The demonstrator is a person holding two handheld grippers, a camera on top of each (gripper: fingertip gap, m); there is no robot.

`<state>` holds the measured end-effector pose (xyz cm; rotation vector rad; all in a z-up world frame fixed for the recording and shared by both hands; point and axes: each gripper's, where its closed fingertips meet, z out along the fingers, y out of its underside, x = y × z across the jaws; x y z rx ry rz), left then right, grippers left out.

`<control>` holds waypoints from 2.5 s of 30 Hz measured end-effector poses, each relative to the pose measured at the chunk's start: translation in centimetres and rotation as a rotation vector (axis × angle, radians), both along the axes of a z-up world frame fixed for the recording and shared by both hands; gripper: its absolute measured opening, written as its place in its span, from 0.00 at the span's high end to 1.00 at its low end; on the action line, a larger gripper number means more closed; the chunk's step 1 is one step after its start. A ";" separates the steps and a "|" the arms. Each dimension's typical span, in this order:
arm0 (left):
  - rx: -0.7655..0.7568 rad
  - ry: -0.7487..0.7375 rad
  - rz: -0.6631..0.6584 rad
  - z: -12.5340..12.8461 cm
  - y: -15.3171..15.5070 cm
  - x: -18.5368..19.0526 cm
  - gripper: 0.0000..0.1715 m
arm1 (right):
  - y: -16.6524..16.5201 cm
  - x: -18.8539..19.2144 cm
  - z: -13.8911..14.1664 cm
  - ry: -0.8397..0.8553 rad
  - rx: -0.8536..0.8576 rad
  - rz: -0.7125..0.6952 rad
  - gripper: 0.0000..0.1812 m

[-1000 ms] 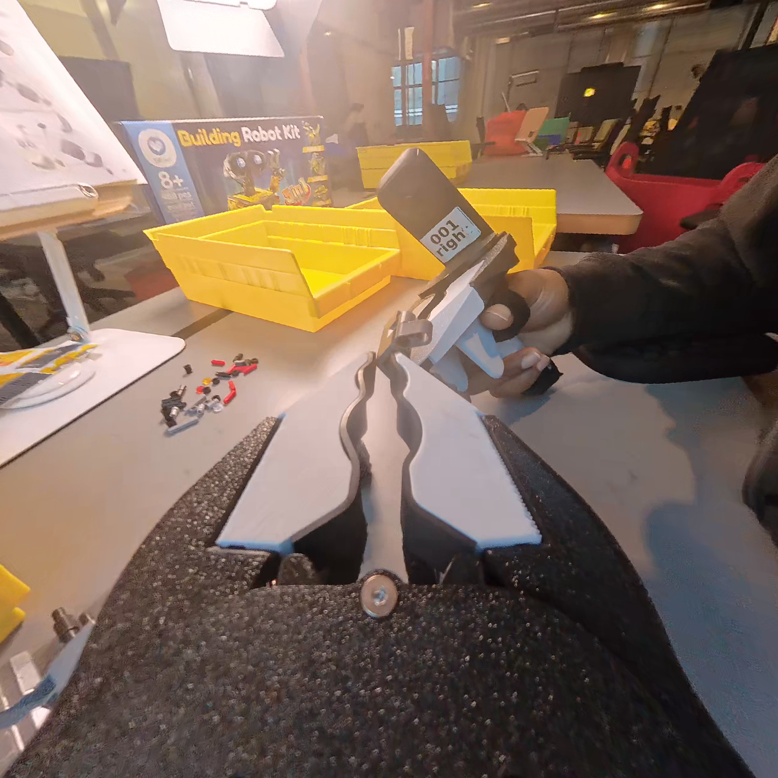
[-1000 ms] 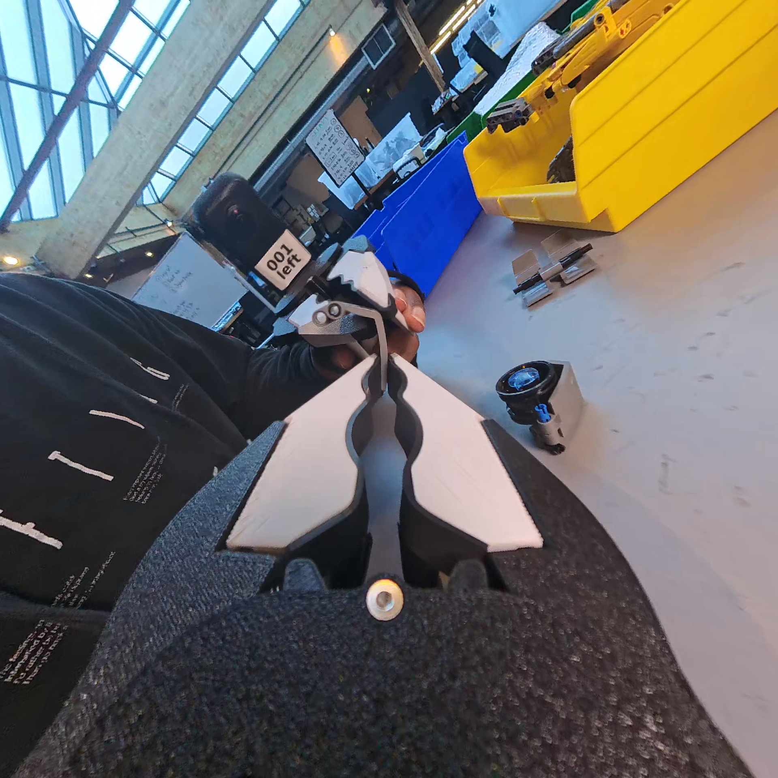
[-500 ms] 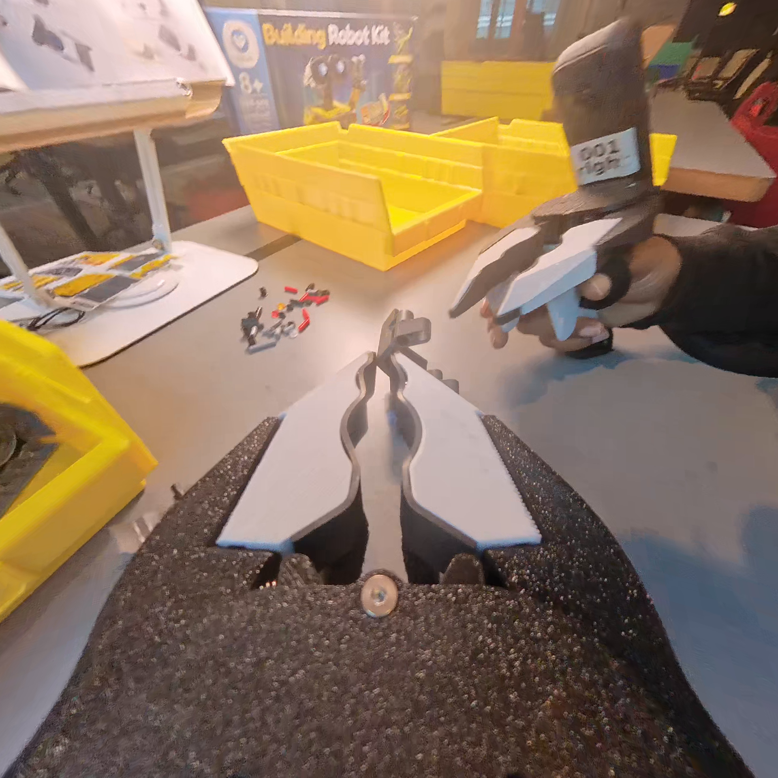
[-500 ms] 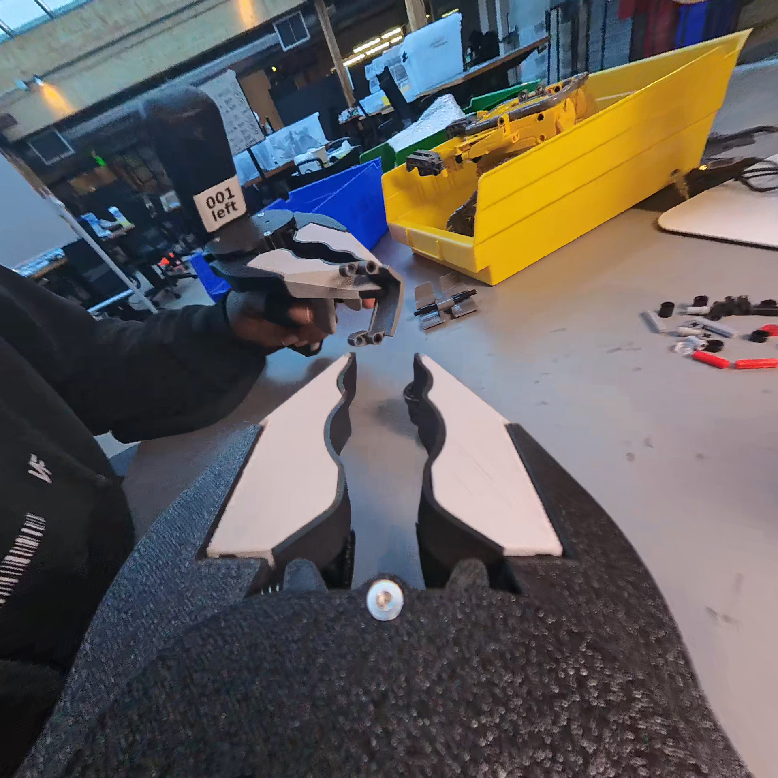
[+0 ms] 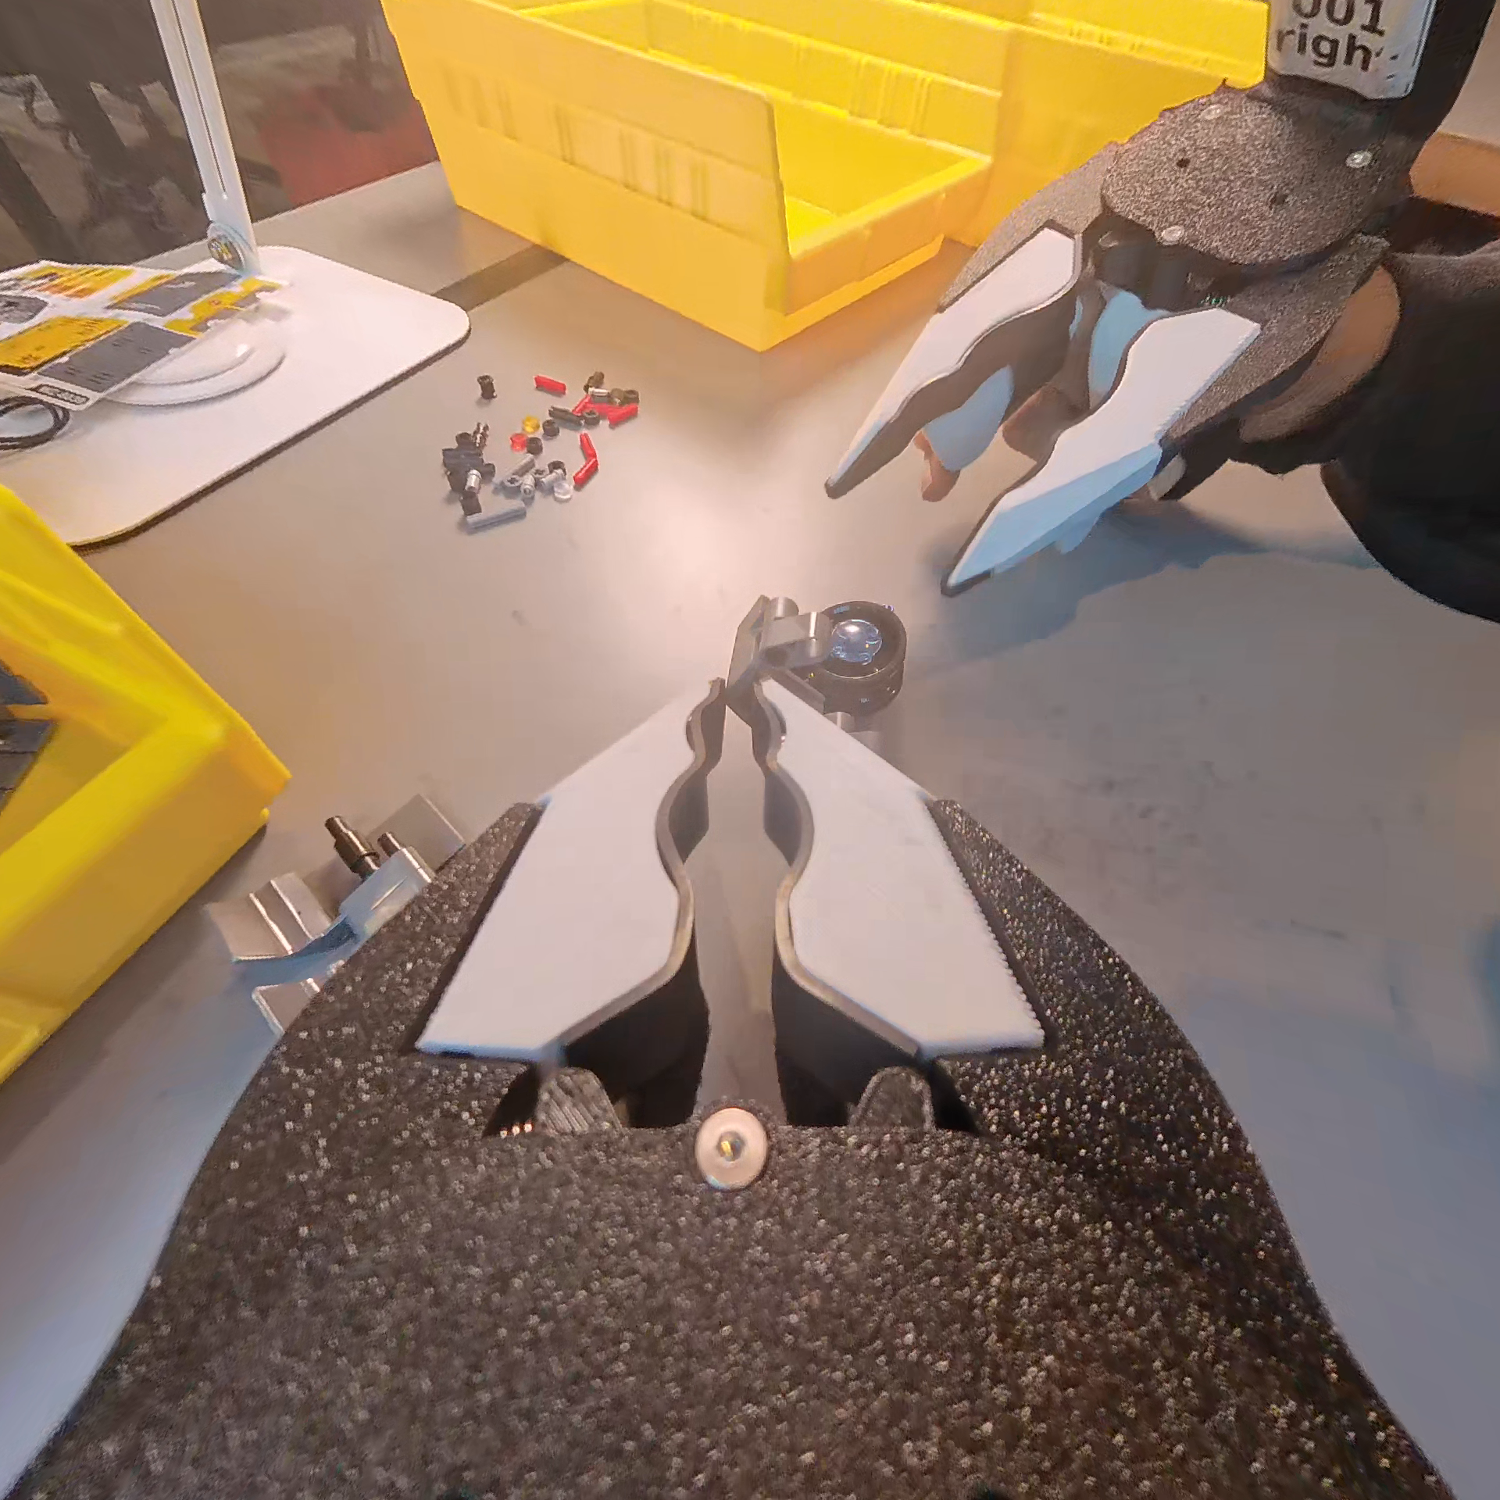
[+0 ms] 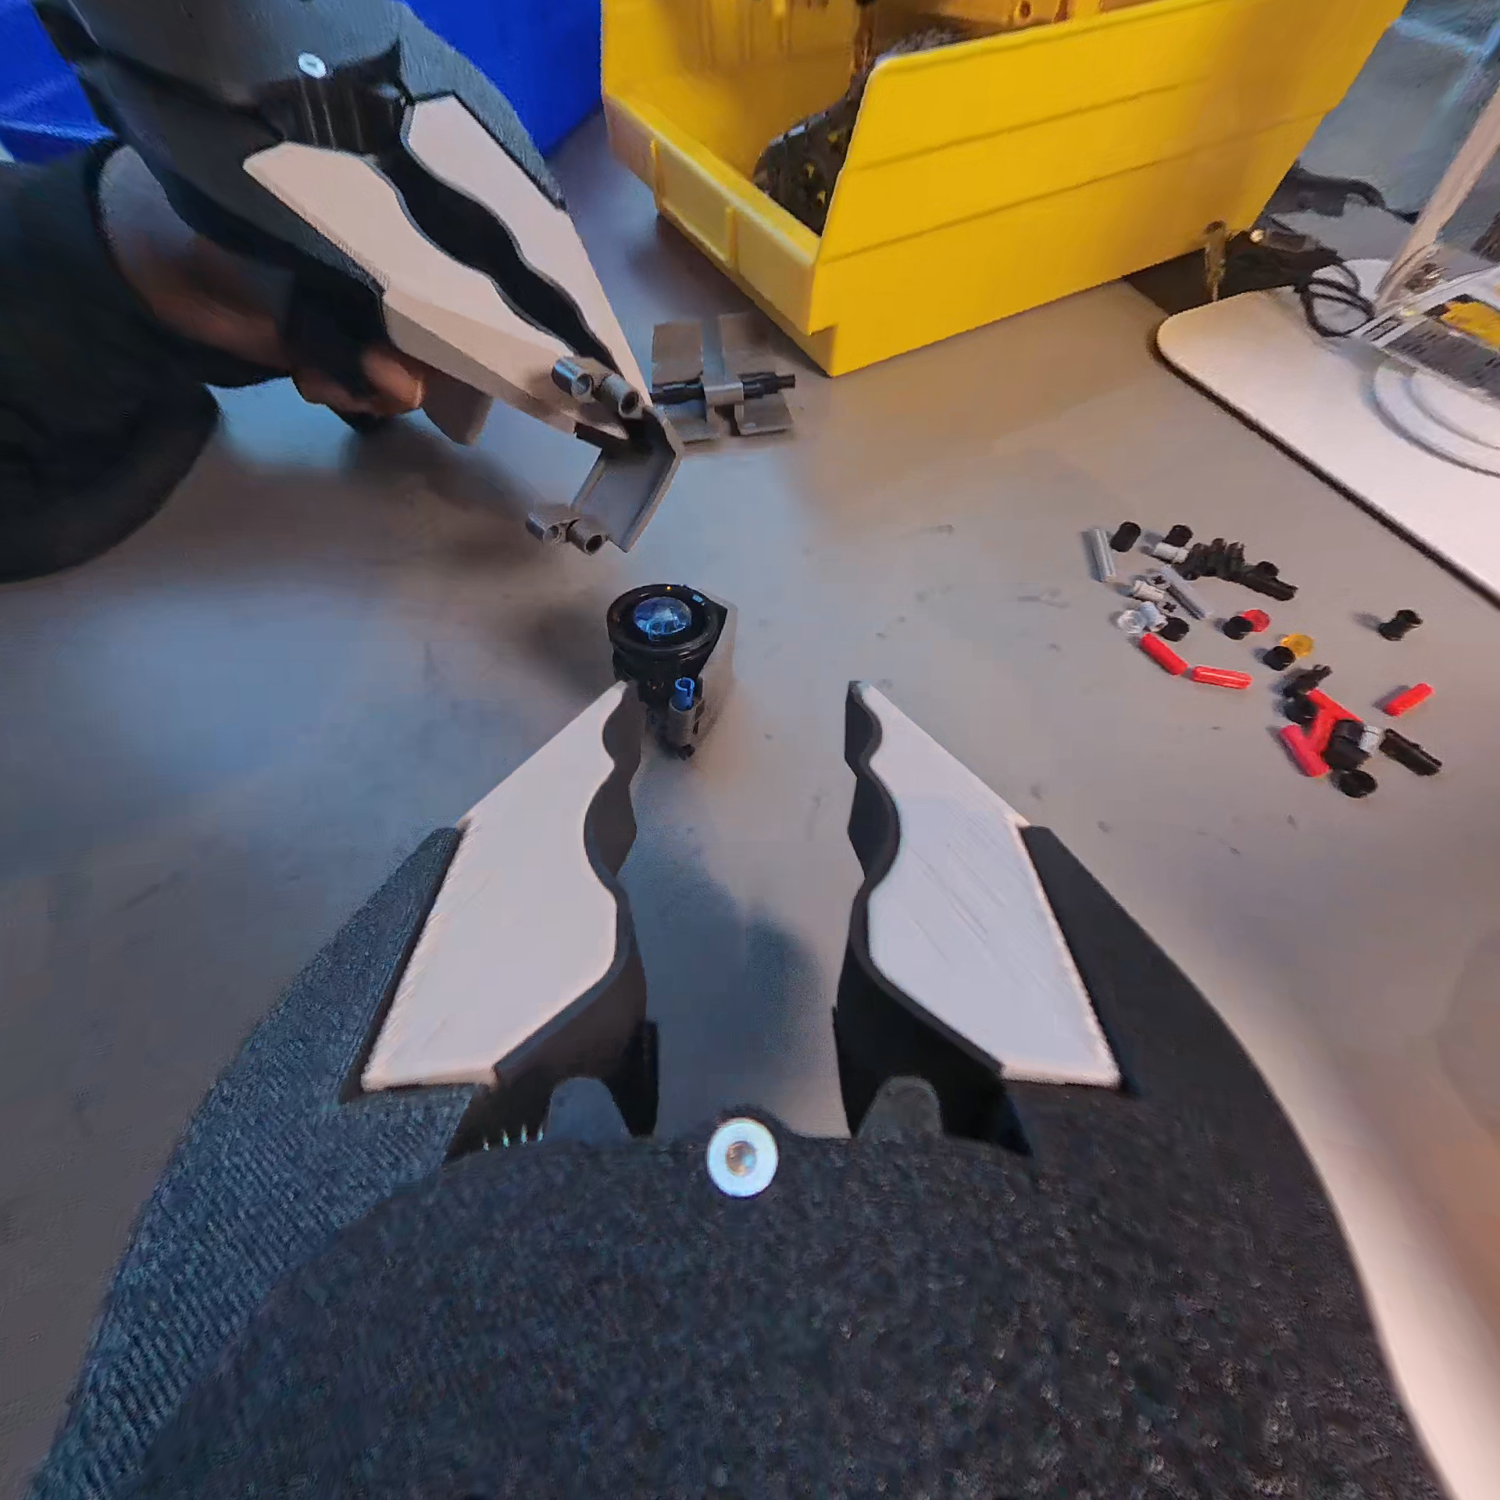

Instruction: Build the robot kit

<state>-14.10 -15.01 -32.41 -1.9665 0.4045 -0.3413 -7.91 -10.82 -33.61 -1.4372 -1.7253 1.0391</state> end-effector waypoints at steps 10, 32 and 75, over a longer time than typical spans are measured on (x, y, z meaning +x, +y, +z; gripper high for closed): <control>-0.004 0.041 0.007 -0.3 -0.1 -0.1 0.97 | -2.6 -2.9 -3.0 -0.226 0.051 0.188 0.68; -0.027 -0.083 -0.103 0.3 -0.7 2.1 0.97 | -2.9 1.0 -3.5 -0.231 0.163 0.328 0.79; -0.195 -0.577 -0.041 2.2 -0.8 5.0 0.97 | -7.3 -0.6 3.1 0.163 0.532 0.206 0.94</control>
